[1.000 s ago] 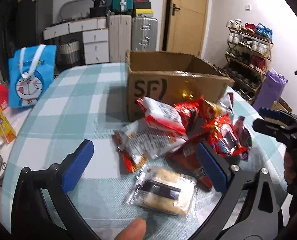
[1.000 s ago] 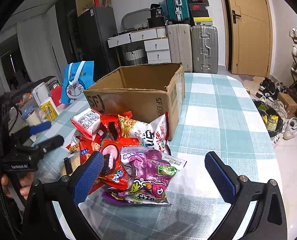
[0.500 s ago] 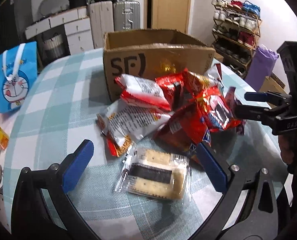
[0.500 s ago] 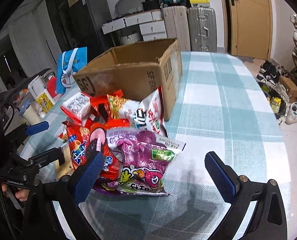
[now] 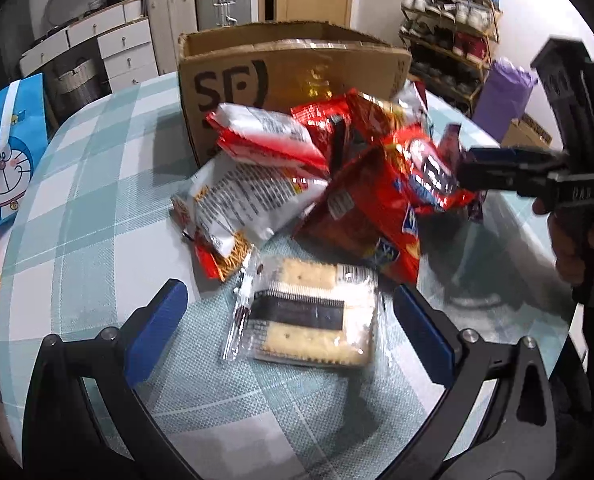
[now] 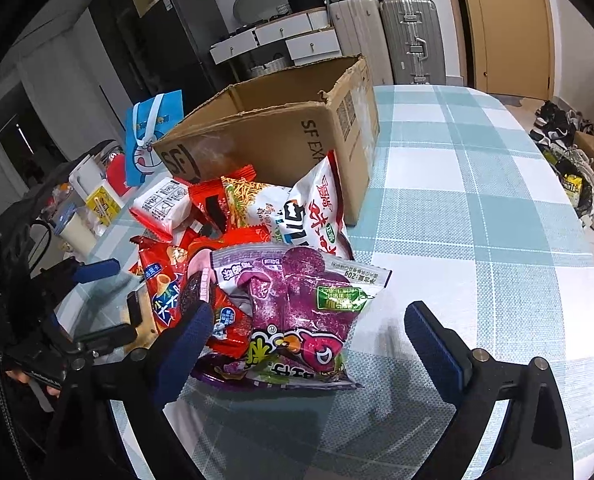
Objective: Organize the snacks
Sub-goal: 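Grasp the purple candy bag with the right gripper while the left grasps the cracker pack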
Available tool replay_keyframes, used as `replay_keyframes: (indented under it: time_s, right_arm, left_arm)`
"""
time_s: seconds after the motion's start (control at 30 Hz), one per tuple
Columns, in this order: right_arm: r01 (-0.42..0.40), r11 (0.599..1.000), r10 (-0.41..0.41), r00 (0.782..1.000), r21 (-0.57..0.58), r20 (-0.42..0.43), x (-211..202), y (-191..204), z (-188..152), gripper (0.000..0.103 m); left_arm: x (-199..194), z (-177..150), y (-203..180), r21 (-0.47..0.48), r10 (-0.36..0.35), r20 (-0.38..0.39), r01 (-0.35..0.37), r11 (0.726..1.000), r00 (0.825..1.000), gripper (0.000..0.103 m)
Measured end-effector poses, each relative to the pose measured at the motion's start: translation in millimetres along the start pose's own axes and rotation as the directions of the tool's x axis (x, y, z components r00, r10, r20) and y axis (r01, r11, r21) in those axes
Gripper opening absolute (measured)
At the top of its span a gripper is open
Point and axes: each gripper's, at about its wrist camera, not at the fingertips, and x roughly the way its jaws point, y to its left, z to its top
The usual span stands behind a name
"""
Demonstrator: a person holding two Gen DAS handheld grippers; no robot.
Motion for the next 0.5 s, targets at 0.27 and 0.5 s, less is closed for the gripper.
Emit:
replay_keyframes:
  time_s: [0.27,0.5]
  right_arm:
    - [0.004,1.000,-0.004,1.000,0.012,-0.008,-0.4,-6.4,-1.5,0.098]
    - [-0.026,0.999,0.027,0.999,0.025,-0.018,3.2,-8.3,-3.0,0.089]
  left_arm:
    - [11.5,-7.9,-5.1,0.035,-0.007,-0.034,0.008,0.999,0.999,0.102]
    - [17.7,-9.4,-6.4,0.041,-0.010,-0.048,0.012,0.999,0.999,0.102]
